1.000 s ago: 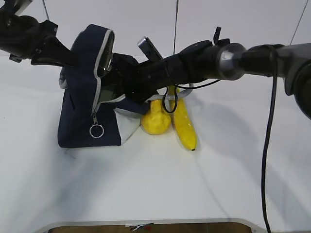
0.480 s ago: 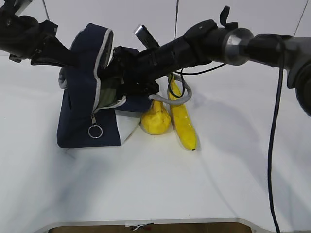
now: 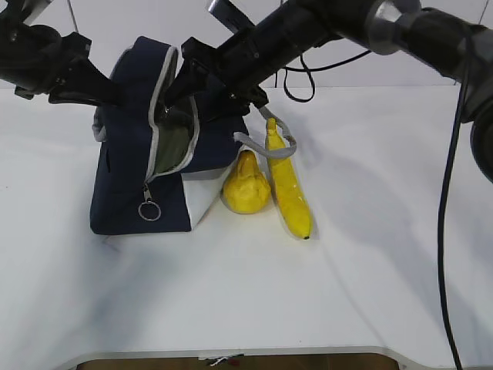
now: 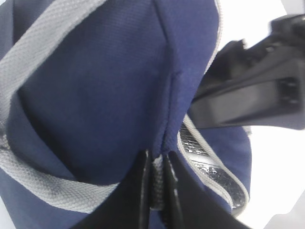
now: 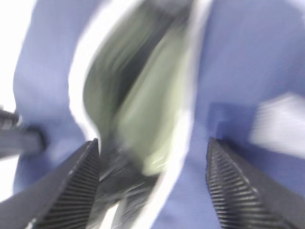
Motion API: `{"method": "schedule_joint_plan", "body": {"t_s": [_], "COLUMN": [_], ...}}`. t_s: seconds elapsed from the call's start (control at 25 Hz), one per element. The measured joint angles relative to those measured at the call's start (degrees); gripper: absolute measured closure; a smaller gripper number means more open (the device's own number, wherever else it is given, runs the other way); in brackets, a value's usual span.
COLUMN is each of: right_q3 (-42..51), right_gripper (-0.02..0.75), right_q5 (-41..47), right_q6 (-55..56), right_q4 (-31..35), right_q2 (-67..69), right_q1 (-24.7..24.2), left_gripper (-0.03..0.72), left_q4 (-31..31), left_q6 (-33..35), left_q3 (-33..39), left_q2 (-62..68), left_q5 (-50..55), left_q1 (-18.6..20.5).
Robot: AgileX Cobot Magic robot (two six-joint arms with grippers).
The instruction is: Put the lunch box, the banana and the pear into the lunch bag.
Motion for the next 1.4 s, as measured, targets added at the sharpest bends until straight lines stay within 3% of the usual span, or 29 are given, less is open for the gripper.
{"method": "schedule_joint_plan", "body": {"t_s": [0.32, 0.52, 0.8, 1.08, 1.24, 1.4], "right_q3": [-12.3, -15.7, -15.9, -15.7, -12.6, -8.2], "right_gripper": [0.185, 0.185, 0.185, 0.185, 0.188, 0.211], "right_q5": [4.2, 4.9, 5.0, 5.3, 5.3, 5.3], "right_q6": [8.4, 11.4, 11.7, 11.7, 11.7, 11.7], "right_q4": [-13.5, -16.0, -17.0, -27.1, -35.1, -38.9], "right_q2": [0.0, 0.0, -0.6, -4.3, -6.0, -7.1], "right_q1": [0.0, -0.1, -0.1, -0.1, -0.1, -0.2], "left_gripper": [0.669, 0.669, 0.67, 0.67, 0.67, 0.67], "left_q4": [0.8, 1.2, 1.5, 0.2, -0.8, -1.1], "left_q6": [0.0, 0.0, 0.0, 0.0, 0.0, 0.0], "left_q3": [0.0, 0.0, 0.0, 0.0, 0.0, 0.0], "left_q2": [0.0, 0.0, 0.0, 0.0, 0.0, 0.0], "left_q5": [0.0, 0.0, 0.0, 0.7, 0.4, 0.3], "left_q1": [0.1, 0.1, 0.1, 0.2, 0.2, 0.2]}}
